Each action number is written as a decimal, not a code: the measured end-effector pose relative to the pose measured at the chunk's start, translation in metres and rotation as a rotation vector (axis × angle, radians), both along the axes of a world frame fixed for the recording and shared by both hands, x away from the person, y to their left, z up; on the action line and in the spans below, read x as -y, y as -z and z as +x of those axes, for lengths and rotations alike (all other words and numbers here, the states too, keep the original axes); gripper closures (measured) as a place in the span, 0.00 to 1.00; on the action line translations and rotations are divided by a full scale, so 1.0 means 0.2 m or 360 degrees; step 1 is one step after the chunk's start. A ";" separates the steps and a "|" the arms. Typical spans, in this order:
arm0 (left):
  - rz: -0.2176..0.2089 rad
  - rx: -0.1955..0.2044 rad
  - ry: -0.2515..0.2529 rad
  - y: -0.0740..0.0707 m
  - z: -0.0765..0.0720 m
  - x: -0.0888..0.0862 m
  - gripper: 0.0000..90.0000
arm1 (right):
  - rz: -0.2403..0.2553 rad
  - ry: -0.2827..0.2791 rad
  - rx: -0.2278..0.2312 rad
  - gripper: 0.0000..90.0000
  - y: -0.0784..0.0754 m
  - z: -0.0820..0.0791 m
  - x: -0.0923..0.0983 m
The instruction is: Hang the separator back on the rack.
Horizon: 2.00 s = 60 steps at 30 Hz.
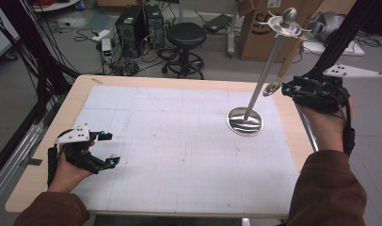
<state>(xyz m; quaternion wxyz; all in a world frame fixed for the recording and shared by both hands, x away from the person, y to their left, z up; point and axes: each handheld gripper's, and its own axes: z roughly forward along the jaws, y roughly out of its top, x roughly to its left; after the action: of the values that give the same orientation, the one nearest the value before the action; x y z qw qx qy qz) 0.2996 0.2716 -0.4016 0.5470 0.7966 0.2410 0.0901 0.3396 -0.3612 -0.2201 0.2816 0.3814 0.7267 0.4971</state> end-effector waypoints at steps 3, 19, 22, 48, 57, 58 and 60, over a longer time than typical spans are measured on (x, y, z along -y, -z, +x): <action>-0.0001 0.0000 0.0001 0.00 0.00 0.00 0.02 | -0.0024 -0.0022 0.0015 0.47 0.00 -0.02 -0.02; -0.0004 0.0002 0.0002 0.00 0.00 0.00 0.02 | -0.0028 -0.0128 0.0007 0.42 0.11 -0.09 -0.11; -0.0003 0.0000 0.0002 0.00 0.00 0.00 0.02 | -0.0027 -0.0146 -0.0007 0.41 0.14 -0.10 -0.13; 0.0004 -0.0003 0.0005 0.00 0.00 0.00 0.02 | 0.0028 -0.0306 -0.0084 0.33 0.39 -0.14 -0.28; 0.0001 0.0006 0.0008 0.00 0.00 0.00 0.02 | 0.0049 -0.0357 -0.0111 0.32 0.50 -0.16 -0.35; -0.0003 0.0003 0.0005 0.00 0.00 0.00 0.02 | 0.0053 -0.0361 -0.0114 0.32 0.51 -0.16 -0.36; -0.0002 0.0001 0.0010 0.00 0.00 0.00 0.02 | 0.0060 -0.0379 -0.0124 0.32 0.54 -0.17 -0.37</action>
<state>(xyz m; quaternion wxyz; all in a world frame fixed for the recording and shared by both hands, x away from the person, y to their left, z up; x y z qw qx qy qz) 0.2999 0.2721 -0.4016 0.5480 0.7969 0.2384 0.0885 0.3058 -0.2866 -0.3278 0.1850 0.3166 0.7677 0.5255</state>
